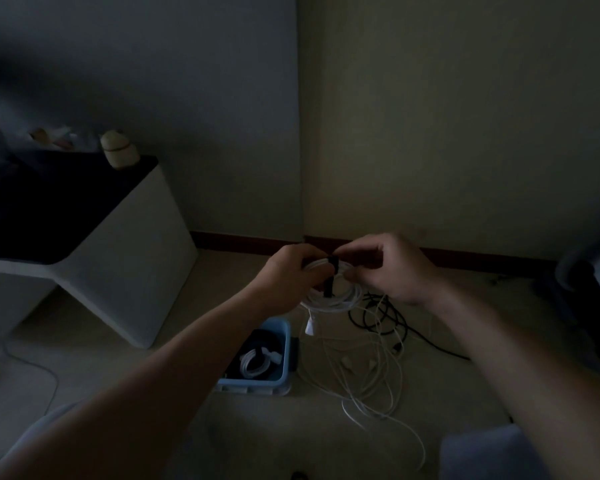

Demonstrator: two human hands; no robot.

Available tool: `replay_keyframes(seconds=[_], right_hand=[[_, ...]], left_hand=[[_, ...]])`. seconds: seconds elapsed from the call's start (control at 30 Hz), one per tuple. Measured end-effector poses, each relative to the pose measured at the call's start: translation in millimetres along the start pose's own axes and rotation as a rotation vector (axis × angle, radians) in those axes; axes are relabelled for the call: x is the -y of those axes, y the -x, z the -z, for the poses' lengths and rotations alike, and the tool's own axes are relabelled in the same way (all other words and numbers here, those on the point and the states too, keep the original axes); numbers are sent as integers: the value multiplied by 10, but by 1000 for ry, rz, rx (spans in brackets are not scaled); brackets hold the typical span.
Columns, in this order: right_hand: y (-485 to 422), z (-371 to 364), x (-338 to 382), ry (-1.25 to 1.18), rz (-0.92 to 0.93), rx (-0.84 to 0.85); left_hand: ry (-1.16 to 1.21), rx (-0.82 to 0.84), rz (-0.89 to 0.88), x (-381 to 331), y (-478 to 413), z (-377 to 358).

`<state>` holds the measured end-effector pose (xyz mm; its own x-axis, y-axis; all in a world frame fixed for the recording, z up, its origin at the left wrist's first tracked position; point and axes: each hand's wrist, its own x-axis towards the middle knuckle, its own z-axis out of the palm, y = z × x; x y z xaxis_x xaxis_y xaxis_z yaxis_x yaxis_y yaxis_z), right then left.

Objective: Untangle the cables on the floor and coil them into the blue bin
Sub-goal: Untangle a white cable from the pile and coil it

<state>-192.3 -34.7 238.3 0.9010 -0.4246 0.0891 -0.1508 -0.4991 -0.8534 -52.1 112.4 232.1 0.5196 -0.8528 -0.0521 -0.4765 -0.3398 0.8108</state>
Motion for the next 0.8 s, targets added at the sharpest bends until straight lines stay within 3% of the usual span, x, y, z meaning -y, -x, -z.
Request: replay_keyframes(seconds=[0.3, 0.43, 0.57, 0.7, 0.8], right_hand=[[32, -88, 20, 44, 98, -110], [46, -139, 62, 309, 188, -185], [77, -234, 65, 495, 251, -151], [96, -297, 113, 664, 220, -196], [80, -343, 87, 722, 169, -136]], left_hand=[[157, -22, 101, 28, -6, -2], [329, -35, 205, 76, -34, -8], [506, -22, 261, 114, -47, -2], [629, -2, 271, 95, -20, -7], [733, 15, 296, 52, -9, 11]])
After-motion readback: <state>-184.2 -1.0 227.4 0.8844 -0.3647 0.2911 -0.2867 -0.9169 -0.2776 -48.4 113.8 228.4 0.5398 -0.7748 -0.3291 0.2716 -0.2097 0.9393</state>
